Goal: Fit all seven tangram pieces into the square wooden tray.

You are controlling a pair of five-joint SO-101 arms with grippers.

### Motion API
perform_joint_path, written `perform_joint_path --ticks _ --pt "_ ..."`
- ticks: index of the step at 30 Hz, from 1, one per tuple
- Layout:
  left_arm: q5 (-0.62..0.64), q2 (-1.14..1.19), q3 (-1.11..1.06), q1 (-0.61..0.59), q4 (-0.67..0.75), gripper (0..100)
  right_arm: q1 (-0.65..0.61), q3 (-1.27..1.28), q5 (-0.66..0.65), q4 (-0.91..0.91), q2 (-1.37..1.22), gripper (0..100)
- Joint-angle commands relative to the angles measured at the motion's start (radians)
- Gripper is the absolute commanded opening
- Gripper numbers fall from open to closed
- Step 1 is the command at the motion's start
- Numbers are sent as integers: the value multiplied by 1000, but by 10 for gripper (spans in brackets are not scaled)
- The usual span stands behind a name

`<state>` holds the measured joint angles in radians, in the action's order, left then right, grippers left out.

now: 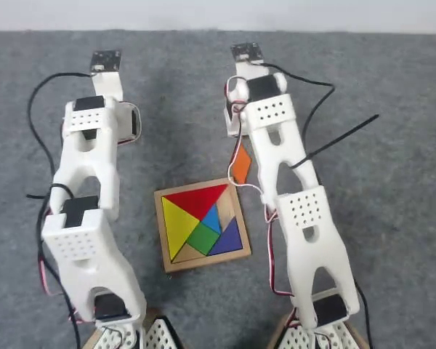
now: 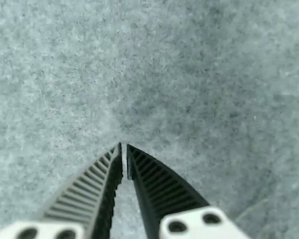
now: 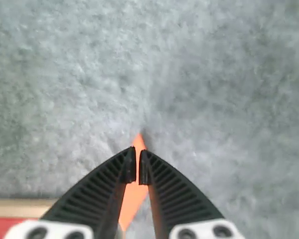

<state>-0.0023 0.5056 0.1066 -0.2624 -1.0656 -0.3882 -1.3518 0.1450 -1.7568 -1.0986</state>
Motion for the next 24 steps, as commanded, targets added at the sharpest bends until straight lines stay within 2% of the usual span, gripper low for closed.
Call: perform_joint_path --ticks 1,5,7,14,24 --pt "-12 -18 10 3 5 13 1 150 66 -7 179 16" --pt "-12 -17 10 3 5 13 -24 236 141 134 168 188" --pt "-12 -15 8 2 2 13 -33 256 146 182 137 236" --pt "-12 -14 2 2 6 13 -47 253 147 312 64 115" --pt "-15 -14 -15 3 2 13 -59 249 141 308 7 109"
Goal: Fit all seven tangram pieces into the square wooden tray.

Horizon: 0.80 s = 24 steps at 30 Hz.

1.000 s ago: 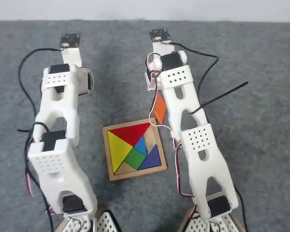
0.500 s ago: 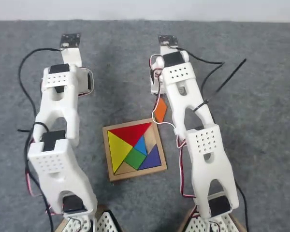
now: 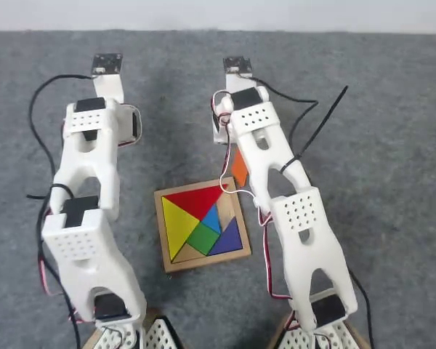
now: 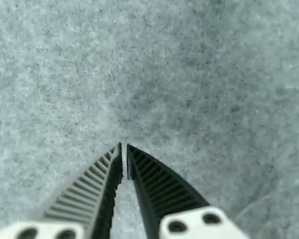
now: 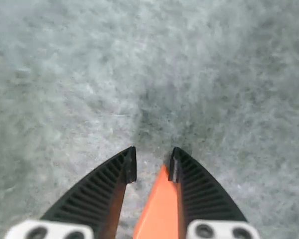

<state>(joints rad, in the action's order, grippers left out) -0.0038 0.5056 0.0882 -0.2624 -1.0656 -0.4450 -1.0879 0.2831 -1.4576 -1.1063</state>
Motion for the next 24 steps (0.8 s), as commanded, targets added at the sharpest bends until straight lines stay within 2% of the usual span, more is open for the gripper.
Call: perform_joint_path --ticks 1,5,10,13,18,24 --pt "-25 -15 -7 5 6 13 -2 -15 2 5 10 108" --pt "-97 -26 -48 43 21 13 2 -17 0 -42 13 111" --pt "-101 -26 -50 43 21 13 38 -11 -60 -65 4 108" --pt "-101 -26 -50 43 21 13 45 -15 -71 -139 8 107" --pt "-101 -26 -50 43 21 13 45 -81 -130 -222 7 0" --pt "-103 -26 -50 43 21 13 58 -180 -140 -311 5 6"
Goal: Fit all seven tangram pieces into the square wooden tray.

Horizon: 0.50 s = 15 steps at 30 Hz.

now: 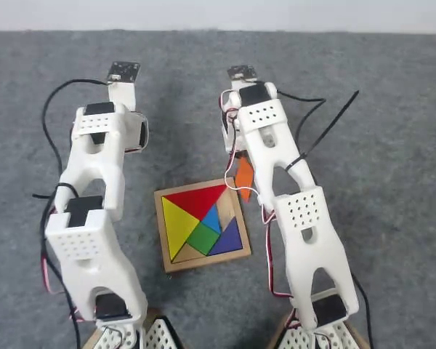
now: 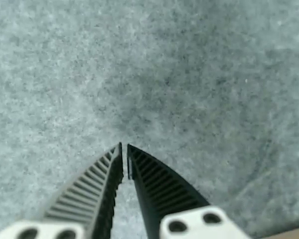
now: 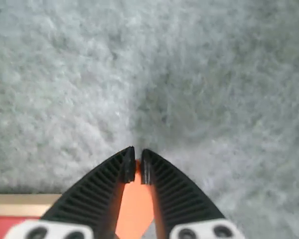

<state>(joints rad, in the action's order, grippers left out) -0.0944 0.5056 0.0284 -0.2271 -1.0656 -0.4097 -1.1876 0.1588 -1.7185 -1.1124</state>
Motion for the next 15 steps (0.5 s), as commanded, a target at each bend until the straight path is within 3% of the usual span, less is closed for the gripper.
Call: perform_joint_path --ticks 1,10,12,15 --pt "-12 -26 10 8 21 13 28 -92 -17 -64 12 6" --pt "-14 -26 10 8 21 13 107 -55 -52 -85 104 6" --pt "-14 -26 10 8 21 13 127 35 -63 -85 211 6" --pt "-14 -26 10 8 21 13 153 285 -181 -85 441 9"
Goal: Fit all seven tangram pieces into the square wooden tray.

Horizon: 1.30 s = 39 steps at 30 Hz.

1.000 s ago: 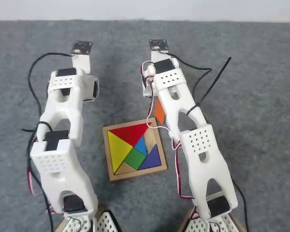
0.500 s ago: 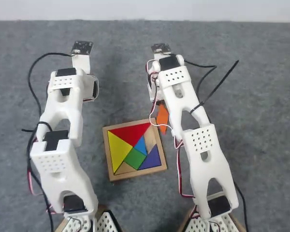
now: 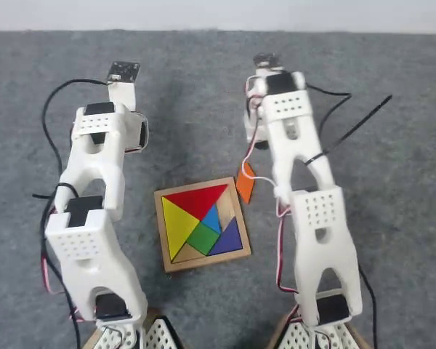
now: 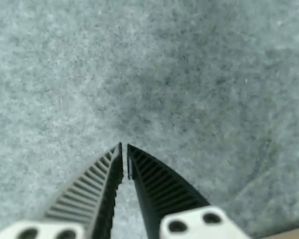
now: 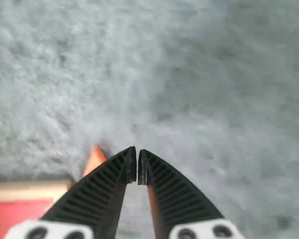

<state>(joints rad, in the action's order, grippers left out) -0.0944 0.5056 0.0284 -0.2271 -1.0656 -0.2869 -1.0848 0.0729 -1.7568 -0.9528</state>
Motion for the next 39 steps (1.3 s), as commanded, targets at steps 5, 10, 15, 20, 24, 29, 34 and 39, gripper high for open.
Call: perform_joint_path --ticks 5,10,15,20,24,29,34,39 --pt "-15 -26 10 8 23 13 19 721 -301 61 674 32" --pt "-15 -26 12 8 23 13 -87 1267 -473 426 978 65" --pt "-21 -26 7 5 15 13 -185 1505 -601 616 1029 179" --pt "-48 -26 2 -25 12 13 -188 1465 -692 648 872 247" --pt "-49 -26 -4 -29 9 13 -188 1363 -703 639 759 249" --pt "-51 -26 -4 -29 9 13 -205 1355 -740 630 769 250" --pt "-51 -26 -4 -31 9 13 -203 1427 -761 618 888 289" --pt "-51 -26 -4 -31 9 13 -259 1459 -778 631 958 315"
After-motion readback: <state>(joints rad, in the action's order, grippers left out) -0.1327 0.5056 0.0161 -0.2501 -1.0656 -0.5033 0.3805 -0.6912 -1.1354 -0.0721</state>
